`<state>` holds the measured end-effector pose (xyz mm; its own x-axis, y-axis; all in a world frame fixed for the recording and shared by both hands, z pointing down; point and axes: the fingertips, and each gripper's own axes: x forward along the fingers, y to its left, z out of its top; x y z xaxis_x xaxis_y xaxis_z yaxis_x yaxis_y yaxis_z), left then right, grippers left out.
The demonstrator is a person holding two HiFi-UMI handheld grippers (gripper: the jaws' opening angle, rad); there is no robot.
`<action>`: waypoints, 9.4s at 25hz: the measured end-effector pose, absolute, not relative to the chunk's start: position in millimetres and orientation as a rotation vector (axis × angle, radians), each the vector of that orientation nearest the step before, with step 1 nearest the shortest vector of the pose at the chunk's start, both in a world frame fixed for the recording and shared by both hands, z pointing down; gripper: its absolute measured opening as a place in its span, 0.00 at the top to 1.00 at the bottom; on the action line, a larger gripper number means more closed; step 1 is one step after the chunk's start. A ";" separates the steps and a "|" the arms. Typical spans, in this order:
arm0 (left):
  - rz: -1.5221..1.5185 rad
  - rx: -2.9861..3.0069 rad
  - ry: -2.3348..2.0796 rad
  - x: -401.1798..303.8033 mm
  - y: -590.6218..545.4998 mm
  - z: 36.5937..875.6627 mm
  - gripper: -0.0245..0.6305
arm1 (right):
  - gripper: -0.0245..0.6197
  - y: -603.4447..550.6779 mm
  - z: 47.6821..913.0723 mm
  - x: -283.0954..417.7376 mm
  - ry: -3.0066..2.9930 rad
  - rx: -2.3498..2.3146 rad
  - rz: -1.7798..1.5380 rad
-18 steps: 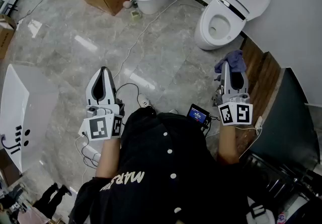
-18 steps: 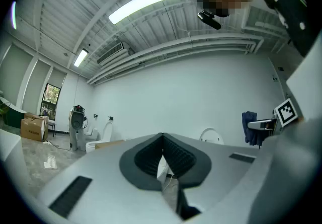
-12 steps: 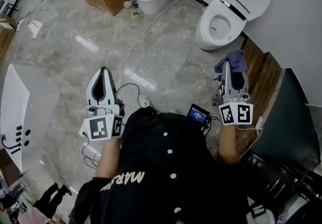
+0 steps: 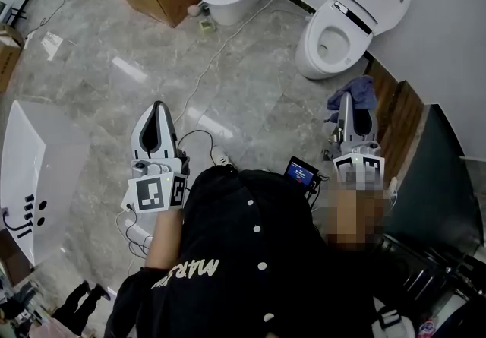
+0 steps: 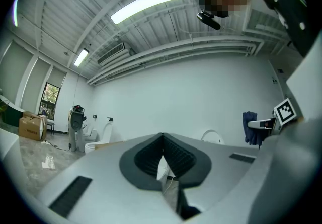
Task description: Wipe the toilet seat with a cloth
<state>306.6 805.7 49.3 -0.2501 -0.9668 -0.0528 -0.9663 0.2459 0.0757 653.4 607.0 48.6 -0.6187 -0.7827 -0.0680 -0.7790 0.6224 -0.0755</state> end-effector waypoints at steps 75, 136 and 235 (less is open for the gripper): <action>-0.058 1.889 -2.475 105.3 480.0 66.5 0.95 | 0.83 262.5 83.7 436.3 2.789 -1.316 -0.083; 0.071 1.995 -2.258 -105.9 54.4 92.9 0.95 | 0.83 -128.4 160.2 233.7 2.930 -1.459 -0.098; 0.223 1.990 -1.586 -141.4 5.3 392.7 0.95 | 0.83 -179.1 785.6 76.2 4.332 -0.041 1.468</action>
<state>-141.4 5.3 392.7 0.2796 -0.8381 0.4684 -0.9348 -0.1263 0.3320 76.2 -179.1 785.6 -0.1375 -0.3275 0.9348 0.3081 0.8828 0.3546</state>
